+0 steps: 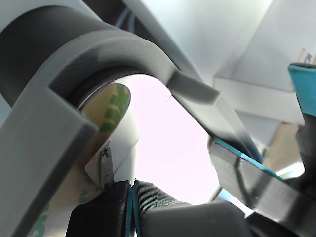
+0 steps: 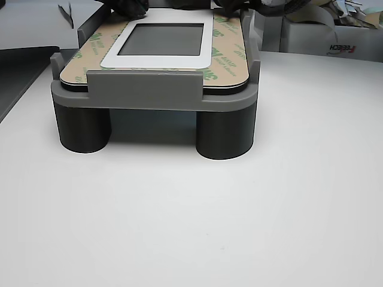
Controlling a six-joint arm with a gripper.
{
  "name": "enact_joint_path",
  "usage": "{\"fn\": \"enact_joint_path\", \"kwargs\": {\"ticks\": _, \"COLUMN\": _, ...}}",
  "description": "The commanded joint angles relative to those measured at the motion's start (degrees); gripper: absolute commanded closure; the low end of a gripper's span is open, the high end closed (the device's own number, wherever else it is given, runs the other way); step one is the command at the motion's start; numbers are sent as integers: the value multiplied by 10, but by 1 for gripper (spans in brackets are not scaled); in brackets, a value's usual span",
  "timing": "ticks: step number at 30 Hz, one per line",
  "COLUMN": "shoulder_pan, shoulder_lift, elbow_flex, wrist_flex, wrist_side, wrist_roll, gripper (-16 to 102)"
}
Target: Peel off protective film from adhesive tape.
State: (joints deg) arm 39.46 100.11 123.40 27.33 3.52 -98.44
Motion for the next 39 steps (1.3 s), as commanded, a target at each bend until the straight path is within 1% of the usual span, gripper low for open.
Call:
{"fn": "enact_joint_path", "kwargs": {"ticks": 1, "shoulder_pan": -11, "shoulder_lift": 13, "elbow_flex": -5, "wrist_flex": 1, "wrist_side": 0, "wrist_roll": -3, "gripper": 96}}
{"fn": "enact_joint_path", "kwargs": {"ticks": 33, "shoulder_pan": -41, "shoulder_lift": 20, "elbow_flex": 10, "wrist_flex": -13, "wrist_side": -25, "wrist_roll": -20, "gripper": 96}}
{"fn": "enact_joint_path", "kwargs": {"ticks": 36, "shoulder_pan": -41, "shoulder_lift": 25, "elbow_flex": -2, "wrist_flex": 9, "wrist_side": -18, "wrist_roll": -20, "gripper": 96}}
{"fn": "enact_joint_path", "kwargs": {"ticks": 39, "shoulder_pan": -41, "shoulder_lift": 35, "elbow_flex": -34, "wrist_flex": 60, "wrist_side": -13, "wrist_roll": -20, "gripper": 94}}
